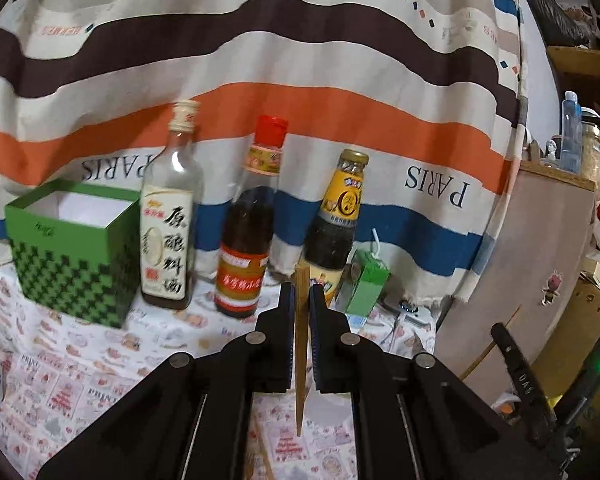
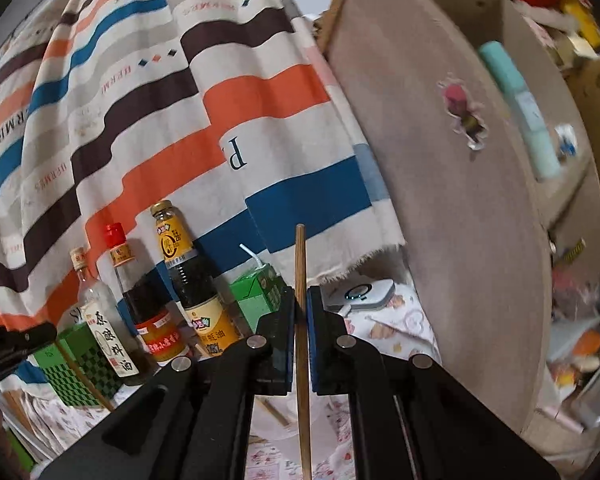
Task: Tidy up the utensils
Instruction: 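Lift the chopsticks upright and carry both grippers over the clear cup, then lower the chopsticks into the cup and open both grippers, then move both grippers back over the remaining chopsticks, then close the right gripper on a chopstick while the left gripper lowers onto another, then close the left gripper on its chopstick and lift both upright, then carry both upright chopsticks over the clear cup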
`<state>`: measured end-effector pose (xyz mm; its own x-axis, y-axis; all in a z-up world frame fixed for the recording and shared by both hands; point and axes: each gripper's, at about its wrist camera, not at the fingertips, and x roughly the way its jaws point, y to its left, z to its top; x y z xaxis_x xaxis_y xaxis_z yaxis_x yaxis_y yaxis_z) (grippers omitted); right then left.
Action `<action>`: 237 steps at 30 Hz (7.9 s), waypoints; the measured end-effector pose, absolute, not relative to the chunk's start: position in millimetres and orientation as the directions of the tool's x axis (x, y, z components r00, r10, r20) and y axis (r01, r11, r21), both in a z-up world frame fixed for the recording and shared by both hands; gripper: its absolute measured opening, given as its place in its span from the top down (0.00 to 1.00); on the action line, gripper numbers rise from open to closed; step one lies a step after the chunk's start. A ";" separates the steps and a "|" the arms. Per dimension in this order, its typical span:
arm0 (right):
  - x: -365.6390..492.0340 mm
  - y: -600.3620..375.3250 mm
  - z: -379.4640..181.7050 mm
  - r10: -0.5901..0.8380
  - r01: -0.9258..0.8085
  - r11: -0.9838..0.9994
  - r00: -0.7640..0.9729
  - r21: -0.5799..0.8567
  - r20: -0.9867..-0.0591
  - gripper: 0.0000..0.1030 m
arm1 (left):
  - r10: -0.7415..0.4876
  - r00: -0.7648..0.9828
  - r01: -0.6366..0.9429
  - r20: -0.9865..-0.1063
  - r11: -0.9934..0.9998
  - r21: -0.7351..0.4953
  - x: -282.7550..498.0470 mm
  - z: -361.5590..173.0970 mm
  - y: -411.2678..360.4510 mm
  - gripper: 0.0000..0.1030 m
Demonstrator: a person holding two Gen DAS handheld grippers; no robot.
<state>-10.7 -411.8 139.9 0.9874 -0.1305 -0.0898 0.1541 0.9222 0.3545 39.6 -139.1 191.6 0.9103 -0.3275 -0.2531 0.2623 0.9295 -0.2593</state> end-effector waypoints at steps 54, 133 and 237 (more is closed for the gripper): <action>154.2 -469.8 64.1 0.138 0.131 0.793 0.912 0.594 -0.385 0.86 | -0.354 0.850 0.242 -0.390 0.920 -0.307 177.4 102.8 -198.4 0.78; 65.5 -234.2 -30.4 0.200 -0.192 0.974 0.466 0.122 -0.862 0.59 | 0.014 0.816 -0.037 -0.578 0.999 -0.028 44.7 -0.2 -10.7 0.01; -17.8 -308.2 78.7 0.207 -0.151 0.945 0.963 0.291 -0.172 0.93 | -0.229 0.943 0.175 -0.242 0.958 -0.226 -36.1 64.7 -14.1 0.94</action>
<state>-17.8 -308.2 78.7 0.9629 0.2074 -0.1724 -0.1514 0.9447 0.2908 -36.1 -14.1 64.7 0.9429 -0.2293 -0.2416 0.1750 0.9582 -0.2263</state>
